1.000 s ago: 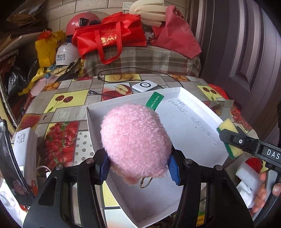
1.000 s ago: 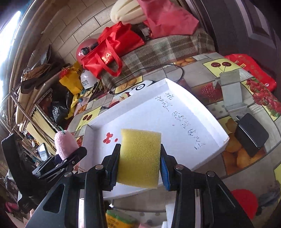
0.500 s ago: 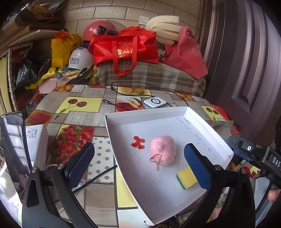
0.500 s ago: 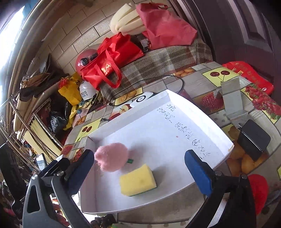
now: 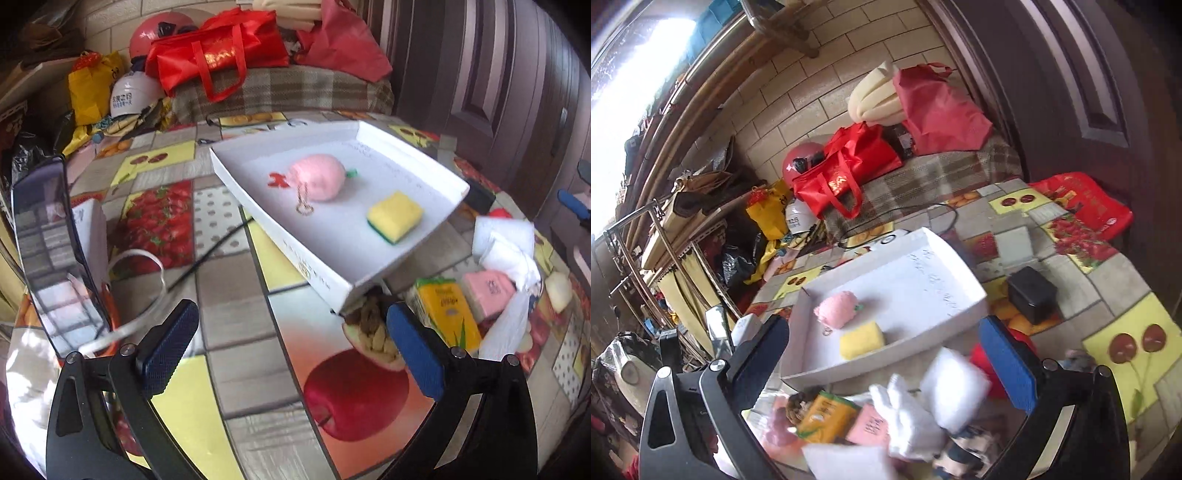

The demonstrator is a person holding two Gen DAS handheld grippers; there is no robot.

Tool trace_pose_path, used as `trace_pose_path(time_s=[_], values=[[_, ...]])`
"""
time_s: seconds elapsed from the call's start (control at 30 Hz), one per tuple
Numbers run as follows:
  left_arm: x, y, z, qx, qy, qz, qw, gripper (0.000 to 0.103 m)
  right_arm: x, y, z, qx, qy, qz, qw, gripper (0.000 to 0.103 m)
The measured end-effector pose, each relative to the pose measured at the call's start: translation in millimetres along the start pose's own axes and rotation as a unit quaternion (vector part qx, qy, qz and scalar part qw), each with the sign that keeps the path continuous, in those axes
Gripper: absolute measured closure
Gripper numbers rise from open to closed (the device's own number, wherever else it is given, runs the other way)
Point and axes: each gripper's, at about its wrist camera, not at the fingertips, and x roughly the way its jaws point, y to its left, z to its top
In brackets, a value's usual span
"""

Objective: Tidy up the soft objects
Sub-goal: 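Grasp braided rope knot with left tool while right tool grasps pale foam piece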

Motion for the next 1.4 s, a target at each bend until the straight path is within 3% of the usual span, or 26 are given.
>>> trace_pose_path(time_s=[0.17, 0.27, 0.33, 0.47, 0.67, 0.8, 0.87, 0.9, 0.93, 1.2, 1.4], values=[[18.1, -30.2, -19.5, 0.044, 0.029, -0.022, 0.9983, 0.004, -39.8, -56.5, -19.5, 0.021, 0.02, -0.083, 0.996, 0.0], [28.9, -41.0, -19.1, 0.06, 0.043, -0.027, 0.9969, 0.025, -56.5, -78.2, -34.1, 0.016, 0.036, -0.138, 0.99, 0.0], [30.9, -47.0, -17.4, 0.069, 0.043, -0.031, 0.9963, 0.031, -64.5, -88.9, -45.2, 0.013, 0.047, -0.168, 0.985, 0.0], [36.9, -57.8, -13.3, 0.077, 0.045, -0.032, 0.9955, 0.031, -63.4, -101.3, -63.1, 0.017, 0.082, -0.172, 0.982, 0.0], [44.8, -71.1, -7.7, 0.086, 0.05, -0.042, 0.9942, 0.031, -30.8, -73.9, -77.9, -0.085, 0.138, -0.184, 0.969, 0.0], [46.5, -74.4, -7.0, 0.094, 0.048, -0.044, 0.9935, 0.032, -5.5, -71.7, -78.2, -0.114, 0.17, -0.215, 0.955, 0.0], [43.7, -75.2, -8.1, 0.097, 0.042, -0.049, 0.9932, 0.05, -0.3, -73.9, -82.5, -0.117, 0.183, -0.214, 0.952, 0.003], [41.8, -76.1, -9.1, 0.1, 0.039, -0.05, 0.9929, 0.06, -0.1, -73.6, -84.7, -0.119, 0.186, -0.209, 0.953, 0.023], [40.0, -77.2, -10.8, 0.102, 0.037, -0.051, 0.9928, 0.066, -1.7, -72.5, -86.0, -0.121, 0.184, -0.205, 0.954, 0.041], [-8.4, -68.6, -22.3, 0.077, -0.05, -0.038, 0.9951, 0.07, -47.3, -48.5, -55.0, -0.107, 0.078, -0.156, 0.979, 0.044], [-38.5, -54.6, 1.7, 0.047, -0.107, -0.019, 0.9929, 0.07, -68.2, -2.7, -15.8, -0.118, -0.021, -0.108, 0.987, 0.044]])
